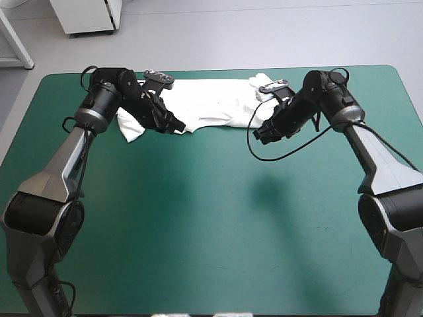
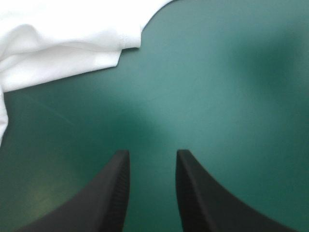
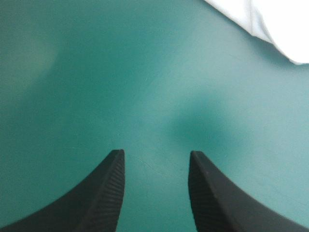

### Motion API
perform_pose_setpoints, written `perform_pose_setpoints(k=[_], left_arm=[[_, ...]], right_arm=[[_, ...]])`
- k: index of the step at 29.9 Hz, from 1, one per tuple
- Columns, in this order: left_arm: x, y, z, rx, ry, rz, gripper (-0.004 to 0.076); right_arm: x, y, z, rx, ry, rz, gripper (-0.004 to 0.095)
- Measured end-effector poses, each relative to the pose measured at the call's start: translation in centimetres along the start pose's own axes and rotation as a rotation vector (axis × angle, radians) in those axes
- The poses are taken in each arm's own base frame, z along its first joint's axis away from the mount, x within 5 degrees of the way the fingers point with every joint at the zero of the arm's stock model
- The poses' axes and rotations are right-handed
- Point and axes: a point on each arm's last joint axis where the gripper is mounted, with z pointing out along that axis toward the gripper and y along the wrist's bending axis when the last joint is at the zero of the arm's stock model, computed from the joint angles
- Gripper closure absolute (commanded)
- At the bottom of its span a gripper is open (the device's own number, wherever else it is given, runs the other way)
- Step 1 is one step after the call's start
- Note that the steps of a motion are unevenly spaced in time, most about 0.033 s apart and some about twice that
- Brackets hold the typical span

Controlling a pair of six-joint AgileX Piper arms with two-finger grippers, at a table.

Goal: Fold the cloth

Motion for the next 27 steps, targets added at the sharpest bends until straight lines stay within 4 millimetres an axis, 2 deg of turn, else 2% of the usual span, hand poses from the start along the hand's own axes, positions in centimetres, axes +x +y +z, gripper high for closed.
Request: perform_pose_setpoints(k=[5, 14, 21, 27], left_arm=[[0.1, -0.1, 0.2, 0.019, 0.005, -0.008, 0.0483], [1.8, 0.0, 2.6, 0.036, 0.096, -0.029, 0.0483], [1.7, 0.3, 2.6, -0.002, 0.08, -0.012, 0.0483], [1.4, 0.9, 2.6, -0.069, 0.047, 0.013, 0.0482]], right_arm=[[0.0, 0.0, 0.0, 0.0, -0.001, 0.0, 0.0494], [-0.1, 0.0, 0.0, 0.003, -0.007, 0.0, 0.0494], [-0.2, -0.2, 0.0, 0.02, -0.025, 0.007, 0.0493], [-0.1, -1.2, -0.1, 0.112, -0.014, 0.008, 0.0493]])
